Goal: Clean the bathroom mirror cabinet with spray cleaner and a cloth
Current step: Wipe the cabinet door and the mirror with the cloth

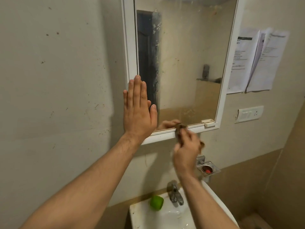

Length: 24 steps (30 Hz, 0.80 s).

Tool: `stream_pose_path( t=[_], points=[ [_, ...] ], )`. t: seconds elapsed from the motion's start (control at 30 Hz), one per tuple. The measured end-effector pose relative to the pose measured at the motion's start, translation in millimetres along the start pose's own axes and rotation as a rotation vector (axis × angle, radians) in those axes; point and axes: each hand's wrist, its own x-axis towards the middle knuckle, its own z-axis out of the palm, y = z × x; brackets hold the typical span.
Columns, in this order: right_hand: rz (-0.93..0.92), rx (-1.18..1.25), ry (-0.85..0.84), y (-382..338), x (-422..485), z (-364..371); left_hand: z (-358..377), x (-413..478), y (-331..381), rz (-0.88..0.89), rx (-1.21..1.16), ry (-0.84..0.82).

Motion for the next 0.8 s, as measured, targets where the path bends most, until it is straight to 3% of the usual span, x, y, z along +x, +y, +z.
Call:
stream_pose_path(
  t=[0.1, 0.2, 0.23, 0.33, 0.47, 0.53, 0.6, 0.73, 0.8],
  points=[
    [-0.434, 0.048, -0.247, -41, -52, 29, 2, 0, 0, 0.000, 0.021, 0.005],
    [-0.559, 0.052, -0.280, -50, -54, 33, 1, -6, -6, 0.023, 0.077, -0.056],
    [-0.552, 0.039, -0.257, -47, -47, 30, 0, -10, -9, 0.037, 0.094, -0.078],
    [-0.301, 0.168, -0.209, -42, -19, 11, -4, -21, -14, 0.048, 0.092, -0.120],
    [-0.080, 0.299, 0.083, -69, 48, -21, -11, -24, -19, 0.080, 0.057, -0.127],
    [-0.057, 0.453, 0.180, -102, 92, -36, -16, -17, -21, 0.108, 0.050, -0.114],
    [-0.198, 0.511, 0.200, -142, 138, -50, -25, 6, -20, 0.126, 0.046, -0.077],
    [-0.771, 0.299, 0.159, -216, 236, -73, -53, 82, -18, 0.134, 0.037, 0.019],
    [-0.734, 0.290, 0.285, -243, 283, -80, -68, 118, -22, 0.131, 0.082, 0.050]
  ],
)
